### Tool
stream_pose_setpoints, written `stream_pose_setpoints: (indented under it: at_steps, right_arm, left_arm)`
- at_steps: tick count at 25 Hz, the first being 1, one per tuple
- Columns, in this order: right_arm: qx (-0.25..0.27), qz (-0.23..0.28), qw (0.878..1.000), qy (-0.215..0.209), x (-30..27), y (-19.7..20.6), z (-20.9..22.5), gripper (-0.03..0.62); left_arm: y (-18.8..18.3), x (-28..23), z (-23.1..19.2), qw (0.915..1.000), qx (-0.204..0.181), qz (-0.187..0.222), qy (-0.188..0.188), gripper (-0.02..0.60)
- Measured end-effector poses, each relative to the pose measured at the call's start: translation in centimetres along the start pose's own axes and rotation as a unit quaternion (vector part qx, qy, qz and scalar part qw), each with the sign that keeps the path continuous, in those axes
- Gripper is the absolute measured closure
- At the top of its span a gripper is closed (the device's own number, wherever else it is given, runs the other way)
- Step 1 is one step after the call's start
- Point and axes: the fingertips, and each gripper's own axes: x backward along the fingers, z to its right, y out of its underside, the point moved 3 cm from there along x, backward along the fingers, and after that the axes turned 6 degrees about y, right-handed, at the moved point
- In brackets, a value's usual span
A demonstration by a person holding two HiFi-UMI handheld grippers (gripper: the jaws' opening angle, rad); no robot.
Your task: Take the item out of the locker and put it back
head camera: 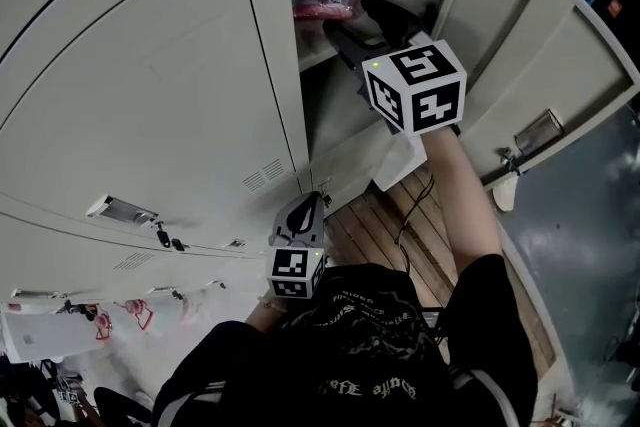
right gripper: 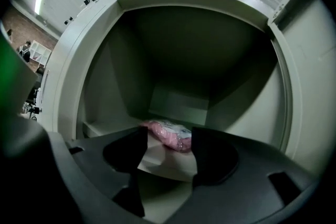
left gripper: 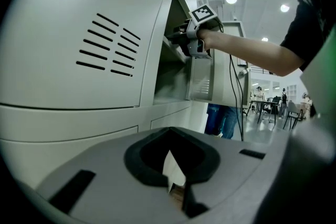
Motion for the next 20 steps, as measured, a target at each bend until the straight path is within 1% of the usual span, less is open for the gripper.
stream_pose_setpoints:
  at_steps: [7,16,20]
  right_arm:
    - [-0.026,0.052,0.998,0.018,2.6,-1.2,0.8,0.341]
    - [-0.034,0.057,0.998,0.018,5.9,-0.1,1.1,0.341]
    - [-0.044,0.071,0.996,0.027,7.8,0.4,1.4,0.341]
  left_arm:
    - [0.0,-0.3,0.3,1.0000,-0.001,0.001,0.006,0.575]
    - [-0.2,-0.5,0.7,1.0000,-0.002,0.002,0.008,0.575]
    - [-0.2,-0.5,0.8,1.0000,-0.003,0.002,0.009,0.575]
